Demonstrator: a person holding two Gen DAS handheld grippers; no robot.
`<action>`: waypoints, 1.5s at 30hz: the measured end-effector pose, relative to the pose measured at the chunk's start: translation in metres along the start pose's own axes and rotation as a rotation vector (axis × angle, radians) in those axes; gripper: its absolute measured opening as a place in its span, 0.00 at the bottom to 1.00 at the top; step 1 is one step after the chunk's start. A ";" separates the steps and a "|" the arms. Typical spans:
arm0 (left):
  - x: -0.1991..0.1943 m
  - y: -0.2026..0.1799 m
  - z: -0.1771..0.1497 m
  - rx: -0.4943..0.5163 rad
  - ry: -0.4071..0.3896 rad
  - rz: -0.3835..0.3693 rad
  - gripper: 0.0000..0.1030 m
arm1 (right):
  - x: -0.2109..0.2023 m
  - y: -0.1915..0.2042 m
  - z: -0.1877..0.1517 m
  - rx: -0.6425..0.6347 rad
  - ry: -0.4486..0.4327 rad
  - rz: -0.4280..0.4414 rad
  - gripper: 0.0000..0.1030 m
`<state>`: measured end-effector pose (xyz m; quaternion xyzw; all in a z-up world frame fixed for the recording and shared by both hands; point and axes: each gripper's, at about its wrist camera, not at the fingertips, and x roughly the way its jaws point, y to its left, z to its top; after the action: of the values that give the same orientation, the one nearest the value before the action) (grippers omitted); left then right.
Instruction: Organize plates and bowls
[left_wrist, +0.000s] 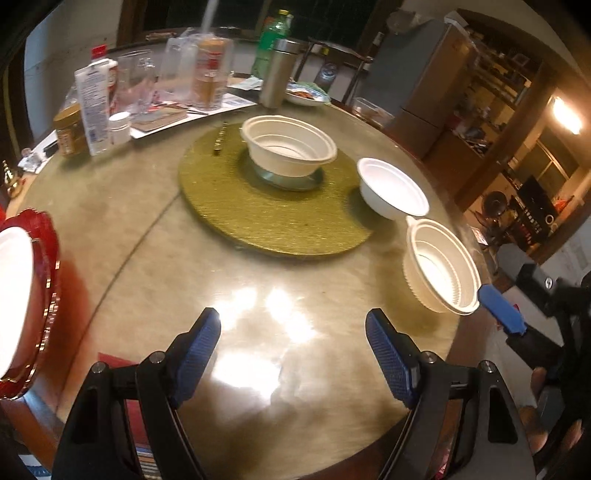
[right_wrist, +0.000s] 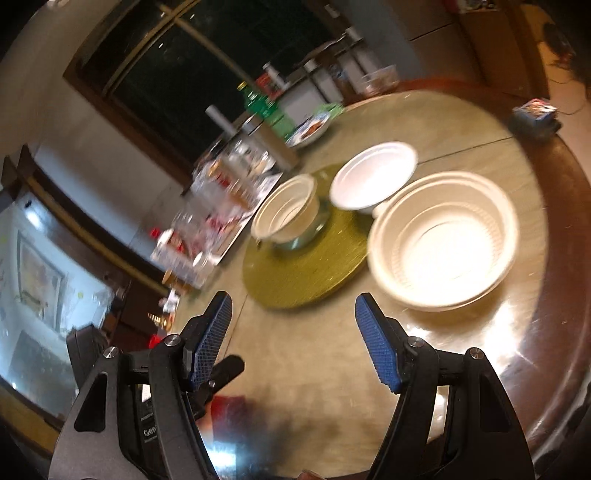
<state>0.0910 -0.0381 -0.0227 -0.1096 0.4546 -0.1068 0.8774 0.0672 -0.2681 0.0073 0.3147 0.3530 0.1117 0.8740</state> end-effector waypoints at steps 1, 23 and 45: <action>0.001 -0.003 0.000 0.006 0.001 -0.002 0.79 | -0.001 -0.003 0.002 0.009 -0.005 -0.004 0.68; 0.102 -0.050 0.090 -0.106 0.125 -0.070 0.78 | 0.064 -0.074 0.152 0.032 0.152 -0.133 0.66; 0.184 -0.090 0.129 -0.112 0.162 -0.051 0.78 | 0.156 -0.130 0.177 0.091 0.362 -0.189 0.41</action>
<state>0.2932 -0.1648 -0.0665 -0.1612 0.5264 -0.1117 0.8273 0.2989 -0.3872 -0.0620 0.2943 0.5370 0.0676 0.7877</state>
